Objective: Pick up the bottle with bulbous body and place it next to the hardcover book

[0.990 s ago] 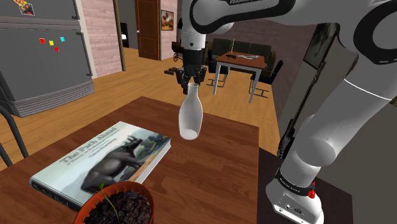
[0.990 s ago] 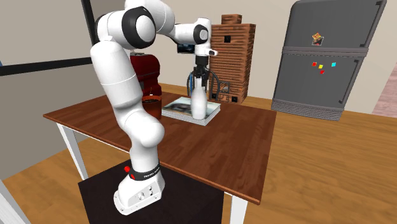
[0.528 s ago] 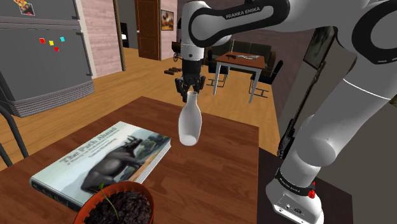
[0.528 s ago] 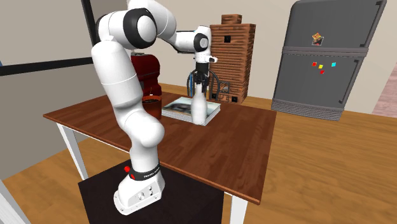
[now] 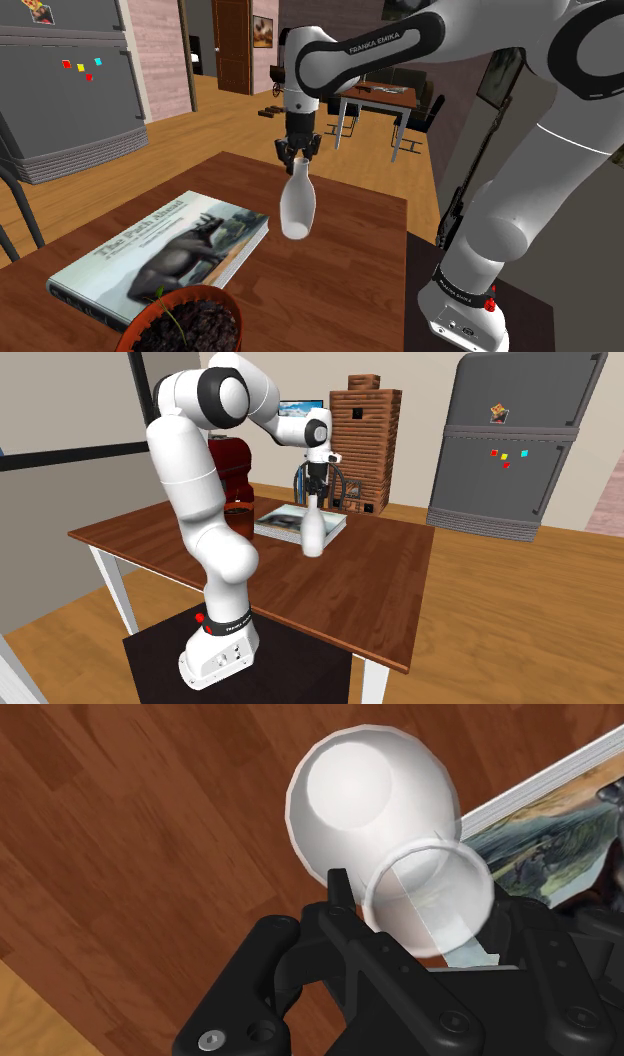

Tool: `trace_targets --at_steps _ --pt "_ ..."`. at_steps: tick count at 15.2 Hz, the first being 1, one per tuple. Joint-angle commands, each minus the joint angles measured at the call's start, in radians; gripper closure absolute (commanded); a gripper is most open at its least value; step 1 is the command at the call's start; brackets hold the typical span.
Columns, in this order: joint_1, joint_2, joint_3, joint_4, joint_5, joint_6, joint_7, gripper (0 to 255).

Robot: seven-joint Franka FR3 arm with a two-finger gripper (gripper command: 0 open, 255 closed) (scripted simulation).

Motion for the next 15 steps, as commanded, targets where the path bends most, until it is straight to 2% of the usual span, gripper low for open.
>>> trace_targets --at_steps 1,4,11,12,15 --pt "0.001 0.011 0.003 -0.017 -0.001 0.028 0.003 255" --pt "0.001 0.022 0.004 -0.040 -0.003 0.063 0.004 255" --pt "0.001 0.022 0.004 -0.040 -0.003 0.063 0.004 255" --pt "0.001 0.022 0.004 -0.040 -0.003 0.063 0.004 0" --pt "0.001 0.022 0.004 -0.040 -0.003 0.063 0.004 0"
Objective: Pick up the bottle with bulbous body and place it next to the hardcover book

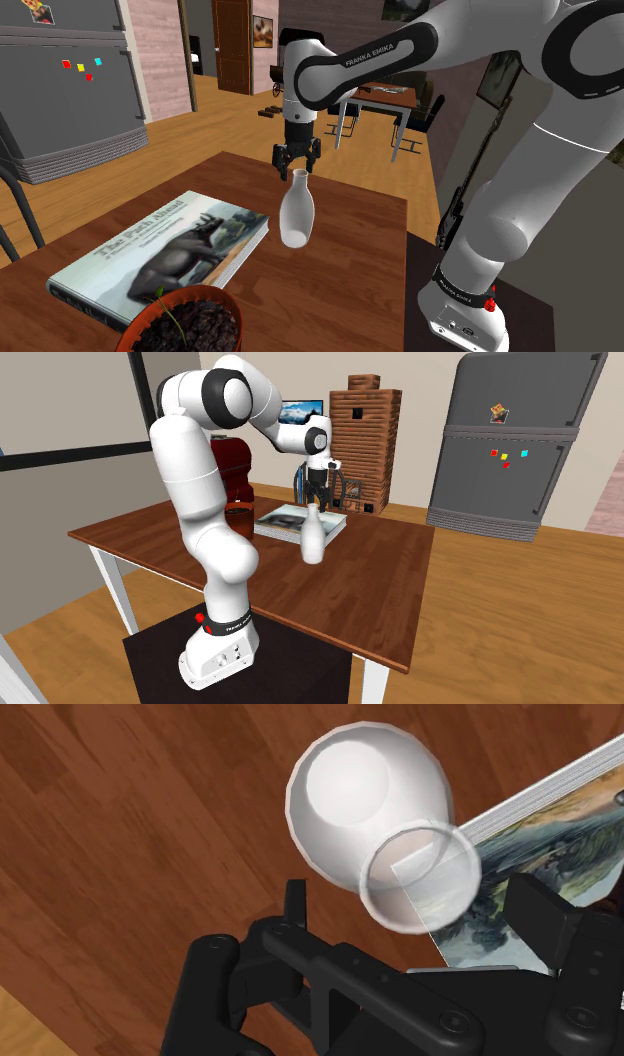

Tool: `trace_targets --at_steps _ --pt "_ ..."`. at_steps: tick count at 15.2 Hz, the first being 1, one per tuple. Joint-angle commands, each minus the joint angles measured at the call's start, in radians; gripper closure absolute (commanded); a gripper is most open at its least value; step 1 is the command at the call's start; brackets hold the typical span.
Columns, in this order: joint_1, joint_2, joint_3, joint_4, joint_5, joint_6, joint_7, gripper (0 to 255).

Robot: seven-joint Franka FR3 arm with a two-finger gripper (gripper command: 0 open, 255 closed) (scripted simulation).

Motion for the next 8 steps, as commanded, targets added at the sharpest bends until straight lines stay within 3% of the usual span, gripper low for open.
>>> trace_targets --at_steps 1,6,8 --pt "0.000 0.000 0.000 0.000 0.000 0.000 0.000 0" --pt "-0.003 -0.027 -0.006 0.102 0.002 -0.128 -0.003 0" --pt "-0.003 -0.027 -0.006 0.102 0.002 -0.128 -0.003 0"
